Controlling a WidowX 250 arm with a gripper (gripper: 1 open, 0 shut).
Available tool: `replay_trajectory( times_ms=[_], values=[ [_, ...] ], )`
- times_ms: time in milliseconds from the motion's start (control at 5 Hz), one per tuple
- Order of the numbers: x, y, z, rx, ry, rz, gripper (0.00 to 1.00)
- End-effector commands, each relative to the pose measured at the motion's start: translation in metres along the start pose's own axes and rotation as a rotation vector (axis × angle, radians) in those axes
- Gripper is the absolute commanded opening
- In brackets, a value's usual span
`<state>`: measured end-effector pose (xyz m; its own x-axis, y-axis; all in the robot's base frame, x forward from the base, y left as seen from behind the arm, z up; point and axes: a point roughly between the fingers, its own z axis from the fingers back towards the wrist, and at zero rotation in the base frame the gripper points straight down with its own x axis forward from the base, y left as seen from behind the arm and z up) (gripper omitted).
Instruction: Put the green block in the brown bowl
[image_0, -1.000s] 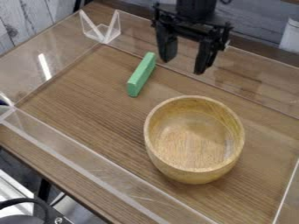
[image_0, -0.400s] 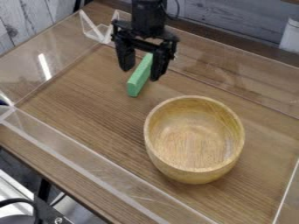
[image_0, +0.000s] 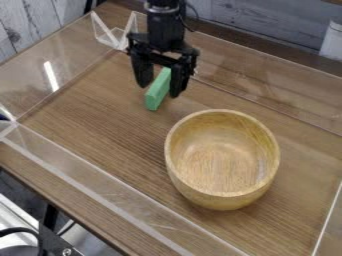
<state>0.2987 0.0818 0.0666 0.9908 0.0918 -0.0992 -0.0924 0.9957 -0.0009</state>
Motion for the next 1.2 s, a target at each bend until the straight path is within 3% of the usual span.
replay_trajectory(
  times_ms=[0,600,1000],
  values=[
    [0.012,0.008,0.008,0.008,-0.063,0.005,1.0],
    [0.034,0.017,0.004,0.011,-0.105,-0.007,1.0],
    [0.038,0.021,0.002,0.016,-0.118,-0.01,1.0]
  ],
)
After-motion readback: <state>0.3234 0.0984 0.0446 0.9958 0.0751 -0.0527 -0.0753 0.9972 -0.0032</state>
